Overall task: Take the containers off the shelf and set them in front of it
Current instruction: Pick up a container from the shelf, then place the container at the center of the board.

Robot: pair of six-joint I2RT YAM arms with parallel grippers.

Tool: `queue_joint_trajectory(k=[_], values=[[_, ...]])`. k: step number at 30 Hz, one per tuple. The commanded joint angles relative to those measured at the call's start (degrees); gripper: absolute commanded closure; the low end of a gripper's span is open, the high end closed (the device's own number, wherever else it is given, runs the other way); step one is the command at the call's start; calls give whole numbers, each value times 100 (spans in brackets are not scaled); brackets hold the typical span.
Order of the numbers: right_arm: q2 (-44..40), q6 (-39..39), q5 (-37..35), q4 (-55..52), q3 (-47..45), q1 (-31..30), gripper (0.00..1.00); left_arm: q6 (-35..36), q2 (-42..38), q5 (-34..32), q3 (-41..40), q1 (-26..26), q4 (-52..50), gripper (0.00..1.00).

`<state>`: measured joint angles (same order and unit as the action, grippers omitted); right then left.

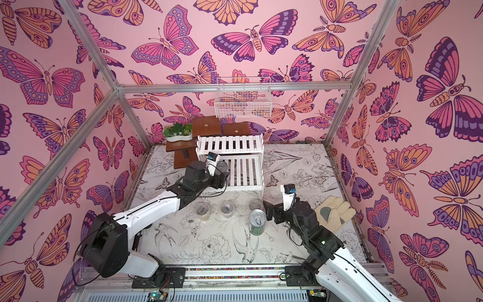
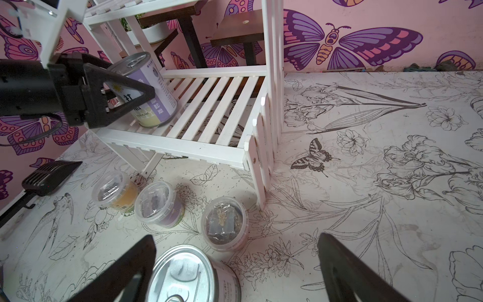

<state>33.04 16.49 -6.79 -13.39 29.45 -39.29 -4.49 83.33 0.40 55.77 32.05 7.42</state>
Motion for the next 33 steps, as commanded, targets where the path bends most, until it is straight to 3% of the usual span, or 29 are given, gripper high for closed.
queue_joint_trajectory(k=[1,9,18,33], values=[[-60,7,120,-112,43,85,1,45,-438,32,-117,107,-44,26],[-120,3,228,-180,60,198,1,87,-985,-130,-384,684,-459,27],[-270,-48,281,-429,186,255,1,98,-2110,-428,-960,1417,-890,27],[-450,52,514,-664,337,261,1,-274,-3061,-663,-2287,2316,-717,28]])
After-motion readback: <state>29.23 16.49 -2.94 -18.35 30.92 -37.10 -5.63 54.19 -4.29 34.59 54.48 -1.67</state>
